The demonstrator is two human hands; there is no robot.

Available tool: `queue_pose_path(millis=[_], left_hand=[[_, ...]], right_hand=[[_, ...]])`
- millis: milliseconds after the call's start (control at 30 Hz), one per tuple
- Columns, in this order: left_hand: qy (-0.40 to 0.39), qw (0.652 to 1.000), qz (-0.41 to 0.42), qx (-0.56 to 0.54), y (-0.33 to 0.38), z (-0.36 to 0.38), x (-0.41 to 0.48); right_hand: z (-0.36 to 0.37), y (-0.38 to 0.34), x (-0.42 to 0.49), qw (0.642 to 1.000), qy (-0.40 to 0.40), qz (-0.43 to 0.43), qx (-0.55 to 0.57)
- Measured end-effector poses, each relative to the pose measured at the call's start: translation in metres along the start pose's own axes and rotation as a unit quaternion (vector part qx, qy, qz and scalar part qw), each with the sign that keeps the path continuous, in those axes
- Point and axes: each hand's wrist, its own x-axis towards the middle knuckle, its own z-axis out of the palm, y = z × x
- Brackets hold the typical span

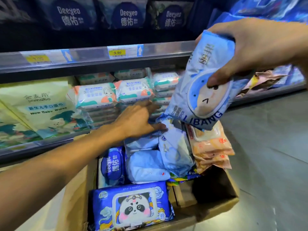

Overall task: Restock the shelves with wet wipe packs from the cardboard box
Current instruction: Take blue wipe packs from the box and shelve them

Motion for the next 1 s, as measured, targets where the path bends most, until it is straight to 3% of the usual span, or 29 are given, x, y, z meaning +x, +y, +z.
queue_pose_path(millis=[133,333,467,767,933,1000], left_hand=[[-0.190,0.972,-0.030,-0.134,-0.010,0.030,0.060],[-0.253,0.936,-0.080,-0.231,-0.023,0.052,0.082],[-0.316,0.923,-0.096,-0.196,-0.027,0.055,0.093],[-0.172,0.962,0.026,-0.211,-0.003,0.018,0.061],[-0.072,0.982,0.145,-0.093,0.004,-0.015,0.020],[-0.044,0.983,0.157,-0.083,0.004,-0.045,-0.006]], right_hand=[[-0.006,0.007,-0.008,1.000,0.002,0.002,-0.007],[0.000,0.026,-0.021,0.998,-0.011,-0.004,0.058],[-0.007,0.042,-0.027,0.996,-0.003,0.005,0.090],[-0.012,0.045,-0.031,0.997,-0.014,0.018,0.069],[-0.009,0.031,-0.026,0.998,-0.017,0.007,0.061],[-0.009,0.024,-0.024,0.998,-0.017,0.014,0.066]])
